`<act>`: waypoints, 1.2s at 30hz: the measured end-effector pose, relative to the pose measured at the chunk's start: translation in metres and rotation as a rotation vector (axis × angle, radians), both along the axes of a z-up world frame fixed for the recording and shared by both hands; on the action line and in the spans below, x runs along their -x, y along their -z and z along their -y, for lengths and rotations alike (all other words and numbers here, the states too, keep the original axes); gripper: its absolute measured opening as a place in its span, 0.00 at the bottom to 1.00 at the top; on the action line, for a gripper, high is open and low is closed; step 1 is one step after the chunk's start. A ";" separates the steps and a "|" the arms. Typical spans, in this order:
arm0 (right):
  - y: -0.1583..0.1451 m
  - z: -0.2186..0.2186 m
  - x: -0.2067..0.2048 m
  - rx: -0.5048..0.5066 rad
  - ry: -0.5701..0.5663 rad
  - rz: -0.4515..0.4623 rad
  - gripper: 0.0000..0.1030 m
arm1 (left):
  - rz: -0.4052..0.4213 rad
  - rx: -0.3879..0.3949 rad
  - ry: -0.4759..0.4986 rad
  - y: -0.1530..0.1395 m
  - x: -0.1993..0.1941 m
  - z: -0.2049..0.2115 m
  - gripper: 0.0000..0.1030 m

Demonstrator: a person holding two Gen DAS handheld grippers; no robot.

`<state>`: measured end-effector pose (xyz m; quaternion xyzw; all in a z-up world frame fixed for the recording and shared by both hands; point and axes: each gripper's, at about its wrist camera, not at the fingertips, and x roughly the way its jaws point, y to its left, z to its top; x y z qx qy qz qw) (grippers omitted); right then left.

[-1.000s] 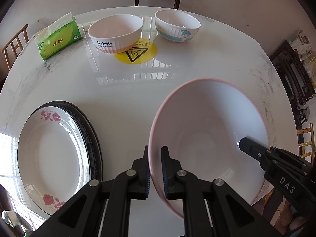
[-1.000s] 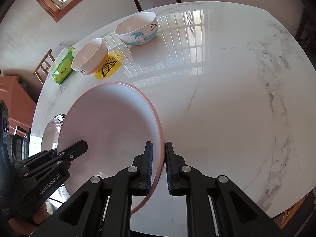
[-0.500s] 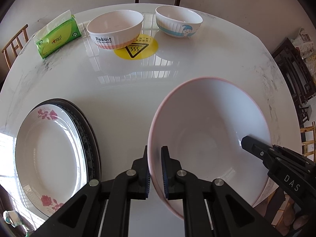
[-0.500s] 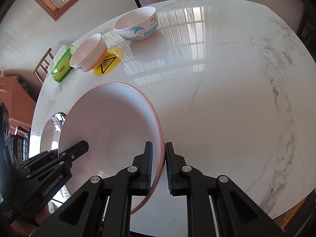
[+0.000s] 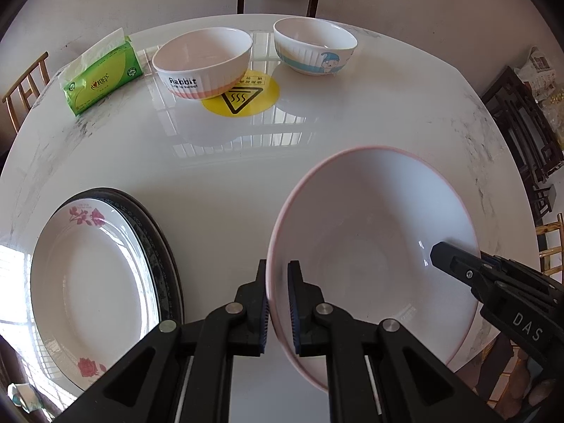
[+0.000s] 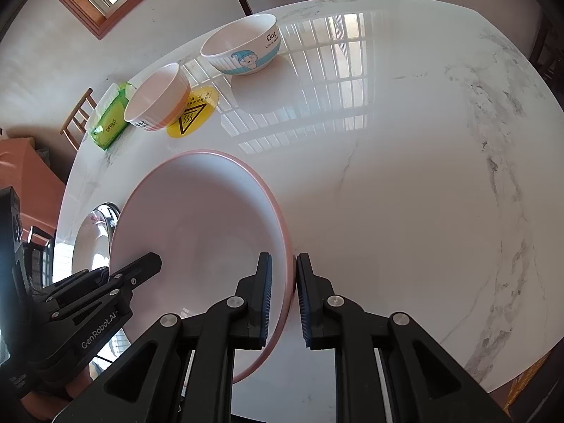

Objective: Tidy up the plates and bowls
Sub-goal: 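Carry the pink bowl beside the plate stack and lower it to the table, then open both tools and move them to the white Rabbit bowl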

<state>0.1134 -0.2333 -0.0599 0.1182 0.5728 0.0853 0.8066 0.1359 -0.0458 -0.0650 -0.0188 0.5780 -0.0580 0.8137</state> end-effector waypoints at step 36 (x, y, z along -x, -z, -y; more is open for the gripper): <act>-0.076 -0.041 -0.050 0.026 -0.132 0.110 0.37 | 0.104 0.074 -0.178 -0.071 -0.066 -0.135 0.10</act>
